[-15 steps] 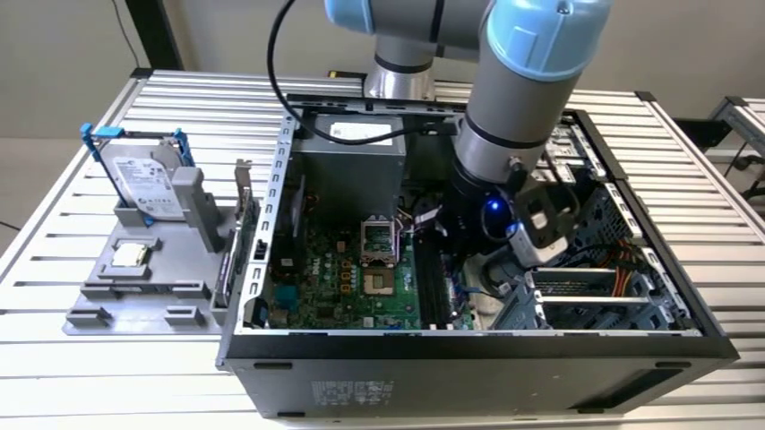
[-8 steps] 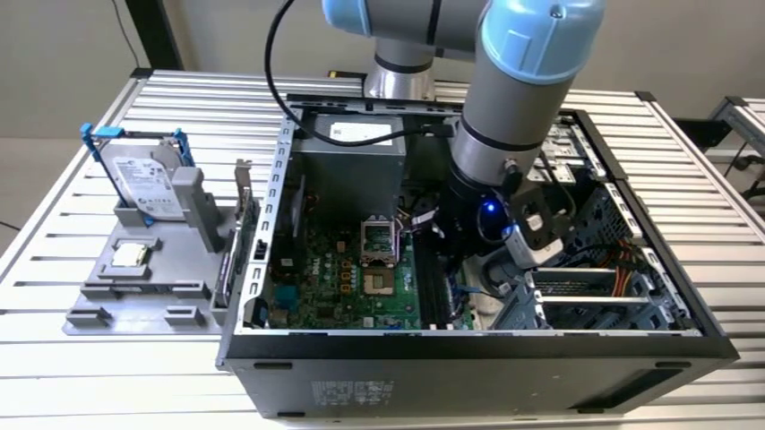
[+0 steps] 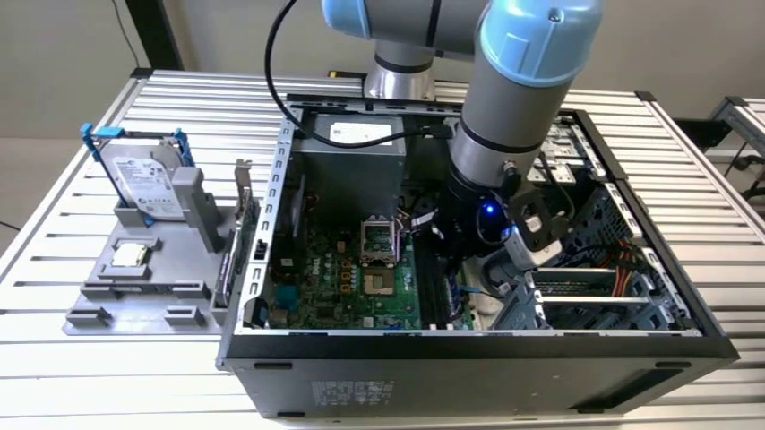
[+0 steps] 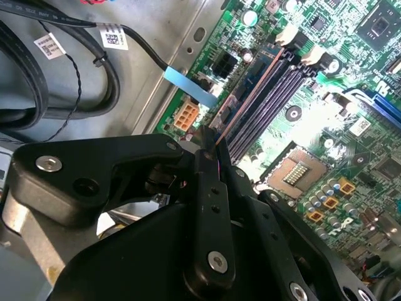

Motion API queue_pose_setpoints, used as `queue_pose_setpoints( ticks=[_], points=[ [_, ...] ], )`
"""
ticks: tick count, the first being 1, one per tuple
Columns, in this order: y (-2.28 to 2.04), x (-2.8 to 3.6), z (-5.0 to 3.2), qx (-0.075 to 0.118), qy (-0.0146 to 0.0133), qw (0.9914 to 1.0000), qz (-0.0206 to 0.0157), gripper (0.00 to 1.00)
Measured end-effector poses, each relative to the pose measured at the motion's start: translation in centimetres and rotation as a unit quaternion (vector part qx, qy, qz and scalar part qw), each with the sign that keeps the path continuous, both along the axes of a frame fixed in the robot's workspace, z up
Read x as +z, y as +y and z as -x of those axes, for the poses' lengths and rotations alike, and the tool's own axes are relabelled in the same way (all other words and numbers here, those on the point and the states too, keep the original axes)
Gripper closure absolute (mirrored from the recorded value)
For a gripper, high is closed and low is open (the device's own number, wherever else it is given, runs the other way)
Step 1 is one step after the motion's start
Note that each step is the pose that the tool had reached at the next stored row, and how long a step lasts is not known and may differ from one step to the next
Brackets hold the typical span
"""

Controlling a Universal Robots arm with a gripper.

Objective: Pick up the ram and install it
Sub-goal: 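Insert the ram into the slot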

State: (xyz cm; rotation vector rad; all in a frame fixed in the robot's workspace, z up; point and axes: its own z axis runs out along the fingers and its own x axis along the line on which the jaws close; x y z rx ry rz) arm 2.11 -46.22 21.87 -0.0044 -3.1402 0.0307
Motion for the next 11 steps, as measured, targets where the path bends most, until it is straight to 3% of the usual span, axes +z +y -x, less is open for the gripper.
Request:
queue_pose_setpoints(
  ticks=[11],
  points=[
    [-0.16, -0.02, 0.4, 0.0, 0.0, 1.0, 0.0, 1.0]
  ],
)
